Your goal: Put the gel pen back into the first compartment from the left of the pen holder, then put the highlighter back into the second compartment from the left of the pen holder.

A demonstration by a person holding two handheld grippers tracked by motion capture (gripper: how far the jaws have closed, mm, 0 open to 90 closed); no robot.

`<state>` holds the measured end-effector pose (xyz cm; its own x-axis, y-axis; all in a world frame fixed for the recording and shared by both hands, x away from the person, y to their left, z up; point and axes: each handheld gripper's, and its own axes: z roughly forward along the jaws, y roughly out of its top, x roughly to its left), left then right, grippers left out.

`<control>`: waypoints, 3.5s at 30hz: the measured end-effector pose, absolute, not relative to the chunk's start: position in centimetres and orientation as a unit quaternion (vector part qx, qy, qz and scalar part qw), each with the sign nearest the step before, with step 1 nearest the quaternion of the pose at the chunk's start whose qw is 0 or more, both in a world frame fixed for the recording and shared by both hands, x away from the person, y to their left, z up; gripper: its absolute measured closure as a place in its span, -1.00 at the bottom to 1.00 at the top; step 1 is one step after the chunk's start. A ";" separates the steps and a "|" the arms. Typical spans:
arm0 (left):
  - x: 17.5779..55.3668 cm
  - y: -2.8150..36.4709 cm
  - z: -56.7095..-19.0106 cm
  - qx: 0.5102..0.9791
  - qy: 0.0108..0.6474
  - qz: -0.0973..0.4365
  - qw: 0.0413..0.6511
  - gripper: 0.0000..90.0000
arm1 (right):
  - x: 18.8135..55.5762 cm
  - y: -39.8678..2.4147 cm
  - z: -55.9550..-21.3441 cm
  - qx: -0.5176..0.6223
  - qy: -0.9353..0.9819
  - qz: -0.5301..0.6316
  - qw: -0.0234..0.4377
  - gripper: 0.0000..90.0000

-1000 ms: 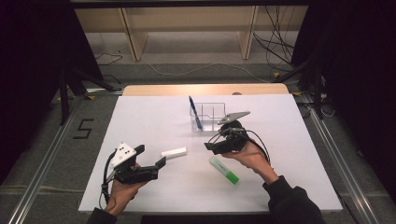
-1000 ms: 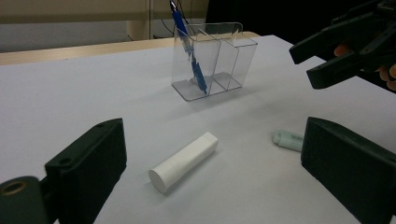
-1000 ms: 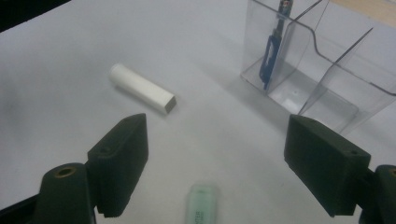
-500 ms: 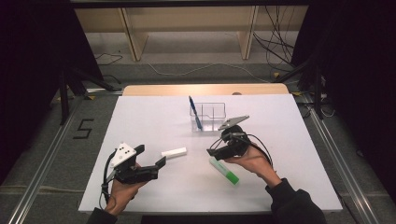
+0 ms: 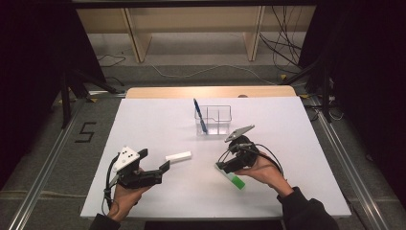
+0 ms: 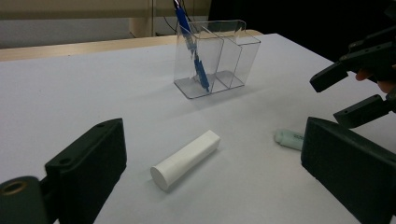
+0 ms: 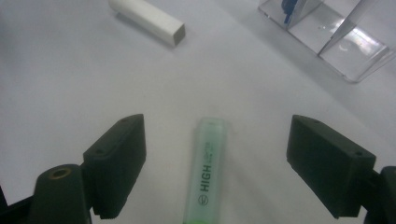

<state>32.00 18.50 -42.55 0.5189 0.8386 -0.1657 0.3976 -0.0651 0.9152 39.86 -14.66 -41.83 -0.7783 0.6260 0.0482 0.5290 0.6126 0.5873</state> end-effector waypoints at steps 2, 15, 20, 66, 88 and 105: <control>32.0 18.5 -42.6 0.699 0.442 0.210 0.521 -0.86 | 39.7 -14.7 -42.0 0.319 0.898 0.292 0.081 -0.56; 31.9 18.7 -42.6 0.699 0.443 0.209 0.521 -0.86 | 39.1 -15.1 -43.0 0.320 0.909 0.259 0.072 -0.58; 31.9 18.7 -42.6 0.698 0.443 0.210 0.521 -0.86 | 38.8 -15.1 -43.3 0.316 0.913 0.249 0.068 -0.58; 31.9 18.5 -42.7 0.703 0.437 0.212 0.519 -0.86 | 38.4 -15.1 -45.4 0.314 0.938 0.142 0.034 0.02; 31.9 18.4 -42.7 0.704 0.436 0.213 0.519 -0.86 | 38.6 -14.0 -45.8 0.301 0.947 0.108 0.040 0.36; 31.9 18.4 -42.8 0.703 0.438 0.211 0.518 -0.86 | 38.4 -13.2 -45.7 0.265 0.958 0.095 0.053 0.49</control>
<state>31.94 18.41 -42.76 0.5265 0.8356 -0.1569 0.3976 -0.0788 0.9142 38.42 -13.25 -45.71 -0.8543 0.5174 -0.0508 0.4974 0.8419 0.2095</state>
